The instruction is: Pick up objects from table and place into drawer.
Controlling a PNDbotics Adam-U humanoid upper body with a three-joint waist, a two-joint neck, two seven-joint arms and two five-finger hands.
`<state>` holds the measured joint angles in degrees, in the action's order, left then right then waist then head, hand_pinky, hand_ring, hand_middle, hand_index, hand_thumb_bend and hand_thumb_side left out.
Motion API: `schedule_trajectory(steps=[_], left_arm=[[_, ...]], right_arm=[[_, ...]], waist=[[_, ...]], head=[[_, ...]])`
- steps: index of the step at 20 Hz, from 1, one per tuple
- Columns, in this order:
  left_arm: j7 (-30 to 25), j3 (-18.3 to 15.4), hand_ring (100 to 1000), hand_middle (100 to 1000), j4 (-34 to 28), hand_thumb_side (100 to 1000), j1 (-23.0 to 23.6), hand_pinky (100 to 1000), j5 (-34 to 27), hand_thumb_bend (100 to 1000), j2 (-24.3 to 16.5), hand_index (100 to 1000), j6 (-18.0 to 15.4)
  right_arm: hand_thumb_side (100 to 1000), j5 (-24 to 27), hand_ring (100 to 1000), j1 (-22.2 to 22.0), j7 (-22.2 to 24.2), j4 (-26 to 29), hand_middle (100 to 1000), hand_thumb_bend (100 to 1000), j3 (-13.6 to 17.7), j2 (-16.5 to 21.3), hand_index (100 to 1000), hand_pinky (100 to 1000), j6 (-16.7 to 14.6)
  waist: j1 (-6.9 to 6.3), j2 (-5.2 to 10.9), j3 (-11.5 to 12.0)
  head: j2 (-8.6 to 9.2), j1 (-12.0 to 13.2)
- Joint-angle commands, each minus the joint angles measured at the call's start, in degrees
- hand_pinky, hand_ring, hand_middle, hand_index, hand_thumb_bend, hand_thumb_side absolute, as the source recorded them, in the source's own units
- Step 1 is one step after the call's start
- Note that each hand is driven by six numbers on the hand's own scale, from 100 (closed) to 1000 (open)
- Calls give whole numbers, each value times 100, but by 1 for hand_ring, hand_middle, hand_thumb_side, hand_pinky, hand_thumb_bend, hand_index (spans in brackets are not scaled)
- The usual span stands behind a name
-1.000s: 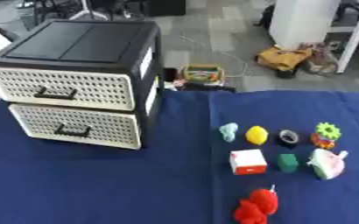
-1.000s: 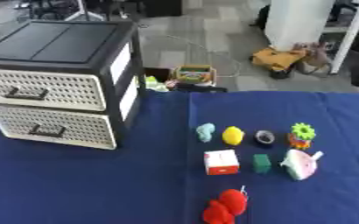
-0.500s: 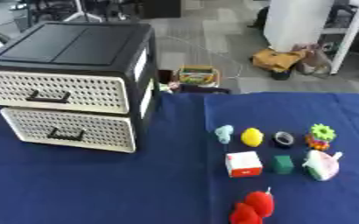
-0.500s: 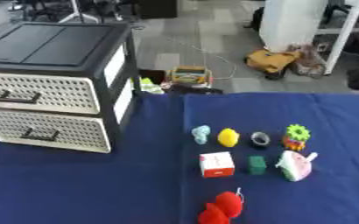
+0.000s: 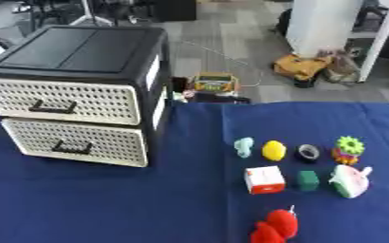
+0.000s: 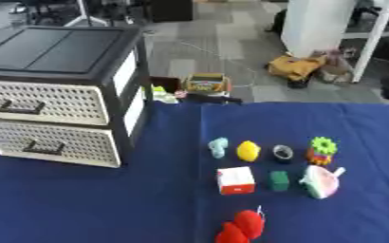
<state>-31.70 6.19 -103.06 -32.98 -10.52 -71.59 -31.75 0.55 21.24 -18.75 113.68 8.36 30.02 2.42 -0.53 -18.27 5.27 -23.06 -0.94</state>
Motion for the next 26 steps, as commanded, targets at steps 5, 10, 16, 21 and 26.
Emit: schedule_trajectory(steps=[5,10,16,21,26], left_arm=[[-2027,244,208,306,156,1000,-416,100,107,100,130,890,-2022],[-2027,471,184,287,342,1000,-756,100,236,100,326,892,-2022],[-2027,608,149,252,711,1000,-1161,100,525,100,439,873,-2022],[-2027,600,165,263,1082,1000,-1568,100,854,100,502,877,-2022],[-1970,504,162,257,1252,1000,-1846,100,1167,100,613,869,-2022]], right_arm=[[995,54,706,101,37,91,493,100,-7,73,841,679,-15],[995,66,706,99,48,91,493,100,-13,59,841,680,-13],[995,66,706,94,63,91,492,100,-22,75,841,680,-13],[996,58,706,75,64,91,490,100,-18,115,841,682,-14],[996,57,705,69,61,91,490,100,-15,132,841,682,-12]], waist=[[10,114,-39],[22,136,-56],[23,138,-55],[6,113,-38],[-7,76,-20]], head=[[57,170],[79,189],[93,159],[108,99],[135,31]])
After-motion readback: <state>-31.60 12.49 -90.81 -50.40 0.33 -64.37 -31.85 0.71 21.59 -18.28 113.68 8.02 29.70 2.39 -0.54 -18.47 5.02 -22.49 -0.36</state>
